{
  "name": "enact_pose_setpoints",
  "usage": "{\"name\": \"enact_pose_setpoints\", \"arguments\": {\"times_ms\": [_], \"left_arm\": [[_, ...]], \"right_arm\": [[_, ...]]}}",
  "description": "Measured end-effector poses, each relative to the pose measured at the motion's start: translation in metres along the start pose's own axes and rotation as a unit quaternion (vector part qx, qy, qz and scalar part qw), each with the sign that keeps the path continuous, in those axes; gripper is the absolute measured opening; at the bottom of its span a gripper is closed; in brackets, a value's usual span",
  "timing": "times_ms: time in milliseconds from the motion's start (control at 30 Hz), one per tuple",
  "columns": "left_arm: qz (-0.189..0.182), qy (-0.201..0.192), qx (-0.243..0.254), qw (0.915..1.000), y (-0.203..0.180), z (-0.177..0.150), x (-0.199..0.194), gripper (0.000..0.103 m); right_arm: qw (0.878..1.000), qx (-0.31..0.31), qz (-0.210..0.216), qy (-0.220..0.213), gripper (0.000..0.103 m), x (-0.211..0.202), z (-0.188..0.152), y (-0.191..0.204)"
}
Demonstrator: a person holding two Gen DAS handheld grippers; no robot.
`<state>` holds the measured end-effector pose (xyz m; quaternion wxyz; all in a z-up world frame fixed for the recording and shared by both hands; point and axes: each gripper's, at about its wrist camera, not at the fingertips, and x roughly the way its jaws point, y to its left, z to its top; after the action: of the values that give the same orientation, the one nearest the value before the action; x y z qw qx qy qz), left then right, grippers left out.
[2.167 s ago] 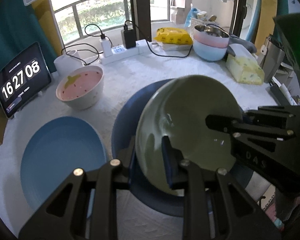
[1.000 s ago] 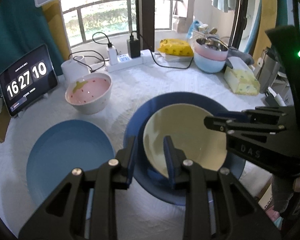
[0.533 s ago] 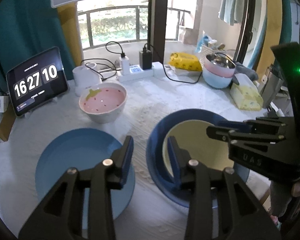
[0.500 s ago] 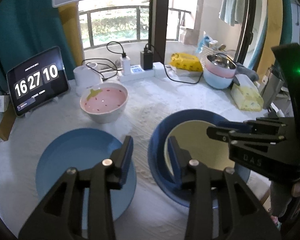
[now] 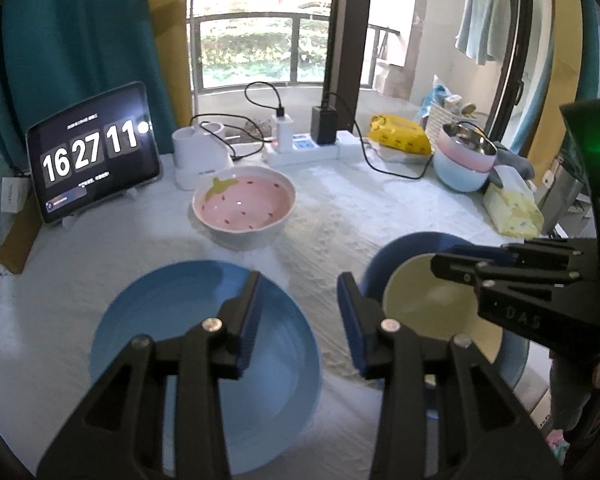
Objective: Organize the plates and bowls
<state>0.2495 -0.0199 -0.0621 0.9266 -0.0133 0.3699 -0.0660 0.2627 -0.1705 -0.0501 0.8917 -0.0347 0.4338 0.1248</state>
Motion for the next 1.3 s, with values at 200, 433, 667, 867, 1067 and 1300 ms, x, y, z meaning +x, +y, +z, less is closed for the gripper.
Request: {"name": "enact_pose_setpoints", "arguments": {"times_ms": [200, 433, 667, 867, 1067, 1300], "left_arm": [[0.001, -0.001, -0.007, 1.0000, 0.014, 0.002, 0.004, 0.039], [0.006, -0.013, -0.010, 0.9999, 0.026, 0.009, 0.005, 0.039], [0.011, -0.017, -0.021, 0.9996, 0.039, 0.018, 0.008, 0.039], [0.013, -0.019, -0.022, 0.9995, 0.046, 0.023, 0.012, 0.039], [0.010, -0.022, -0.025, 0.9994, 0.053, 0.029, 0.016, 0.039], [0.010, -0.021, -0.033, 0.9992, 0.064, 0.038, 0.026, 0.039]], "right_arm": [[1.000, -0.006, -0.003, 0.005, 0.023, 0.006, 0.006, 0.009], [1.000, -0.010, 0.000, 0.006, 0.023, 0.013, 0.013, 0.020], [1.000, -0.016, 0.003, 0.004, 0.023, 0.018, 0.023, 0.029], [1.000, -0.023, 0.004, 0.006, 0.023, 0.026, 0.032, 0.037], [1.000, -0.028, 0.004, 0.010, 0.023, 0.033, 0.040, 0.043], [0.999, -0.030, 0.001, 0.012, 0.023, 0.042, 0.053, 0.045]]}}
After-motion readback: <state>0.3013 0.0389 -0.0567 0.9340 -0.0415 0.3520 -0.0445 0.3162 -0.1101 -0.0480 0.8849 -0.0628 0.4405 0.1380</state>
